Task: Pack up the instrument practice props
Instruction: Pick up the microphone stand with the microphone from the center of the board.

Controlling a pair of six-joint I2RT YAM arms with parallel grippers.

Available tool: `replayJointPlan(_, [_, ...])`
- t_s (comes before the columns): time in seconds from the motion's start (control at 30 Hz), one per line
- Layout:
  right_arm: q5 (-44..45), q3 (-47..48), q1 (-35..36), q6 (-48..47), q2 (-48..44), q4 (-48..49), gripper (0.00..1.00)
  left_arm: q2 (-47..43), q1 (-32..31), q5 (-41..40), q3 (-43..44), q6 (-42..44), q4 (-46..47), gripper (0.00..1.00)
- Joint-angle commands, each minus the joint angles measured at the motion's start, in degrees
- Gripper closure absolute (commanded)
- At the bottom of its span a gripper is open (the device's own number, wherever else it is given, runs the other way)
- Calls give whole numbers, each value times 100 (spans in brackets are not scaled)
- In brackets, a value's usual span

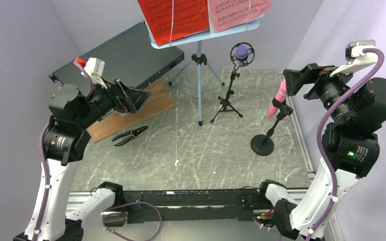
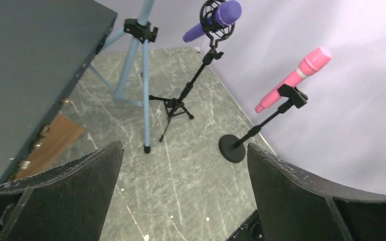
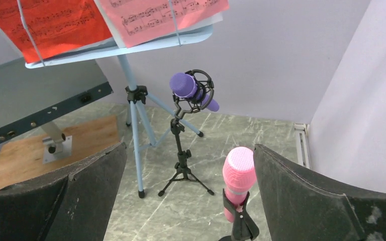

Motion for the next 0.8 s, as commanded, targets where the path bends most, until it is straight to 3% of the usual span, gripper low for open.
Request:
replayJointPlan(0.0, [232, 197, -37, -100, 97, -118, 0, 89, 35, 587, -177, -348, 601, 1])
replayJointPlan(0.13, [30, 169, -37, -665, 161, -277, 0, 94, 34, 869, -404, -453, 897, 1])
replayJointPlan(0.3, [-233, -19, -39, -1752, 173, -617, 0, 75, 31, 1808, -952, -912, 2149, 1])
replayJointPlan(0.47, [-276, -215, -36, -4192, 178, -1705, 0, 168, 36, 2030, -1227, -1099, 2508, 1])
replayJointPlan(0.63, [601, 53, -43, -4359, 209, -2288, 0, 195, 30, 2179, -1430, -1241, 2783, 1])
replayJointPlan(0.77, [1145, -529, -43, -4430, 119, -2261, 1, 224, 35, 2244, -1404, -1115, 2569, 1])
